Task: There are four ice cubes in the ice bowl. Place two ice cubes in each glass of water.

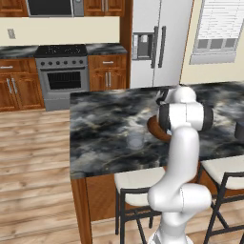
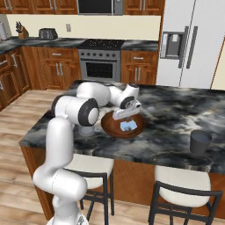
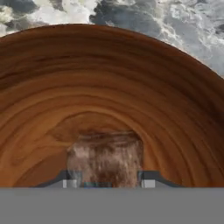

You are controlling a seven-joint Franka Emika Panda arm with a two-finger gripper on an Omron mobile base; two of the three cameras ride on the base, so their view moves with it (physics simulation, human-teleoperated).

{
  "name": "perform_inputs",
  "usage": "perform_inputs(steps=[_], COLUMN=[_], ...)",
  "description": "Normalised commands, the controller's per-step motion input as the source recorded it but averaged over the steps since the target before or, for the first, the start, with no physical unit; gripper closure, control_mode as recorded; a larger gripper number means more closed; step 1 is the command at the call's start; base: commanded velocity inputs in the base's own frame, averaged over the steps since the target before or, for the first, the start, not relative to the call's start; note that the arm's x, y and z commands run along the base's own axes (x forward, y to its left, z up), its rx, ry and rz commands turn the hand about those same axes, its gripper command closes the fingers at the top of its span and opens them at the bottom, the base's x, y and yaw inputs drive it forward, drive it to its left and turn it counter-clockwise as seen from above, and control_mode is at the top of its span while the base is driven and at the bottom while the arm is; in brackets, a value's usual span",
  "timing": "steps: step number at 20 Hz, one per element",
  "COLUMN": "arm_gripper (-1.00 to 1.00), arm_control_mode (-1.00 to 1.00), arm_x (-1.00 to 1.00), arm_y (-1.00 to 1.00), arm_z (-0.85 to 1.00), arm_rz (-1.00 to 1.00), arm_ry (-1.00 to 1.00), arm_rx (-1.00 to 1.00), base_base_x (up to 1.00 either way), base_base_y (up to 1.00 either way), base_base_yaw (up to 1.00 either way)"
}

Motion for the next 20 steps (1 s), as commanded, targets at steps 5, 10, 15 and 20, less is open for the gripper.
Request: perform_inputs(steps=[5,10,15,20], arm_gripper=[1.0,1.0,1.0,1.0], arm_control_mode=[-1.0,-1.0,-1.0,-1.0], arm_x=[-0.46,-0.81,-0.54,-0.42], arm_y=[-0.02,-0.84,-0.89,-0.88], arm_z=[1.0,0.38,0.34,0.48], arm_rz=[-0.01,-0.31,-0.49,-0.5], arm_ry=[-0.28,-0.04,0.01,0.05], arm_rx=[0.02,0.0,0.0,0.0], base_base_x=[0.0,0.0,0.0,0.0], base_base_y=[0.0,0.0,0.0,0.0], base_base_yaw=[0.0,0.0,0.0,0.0])
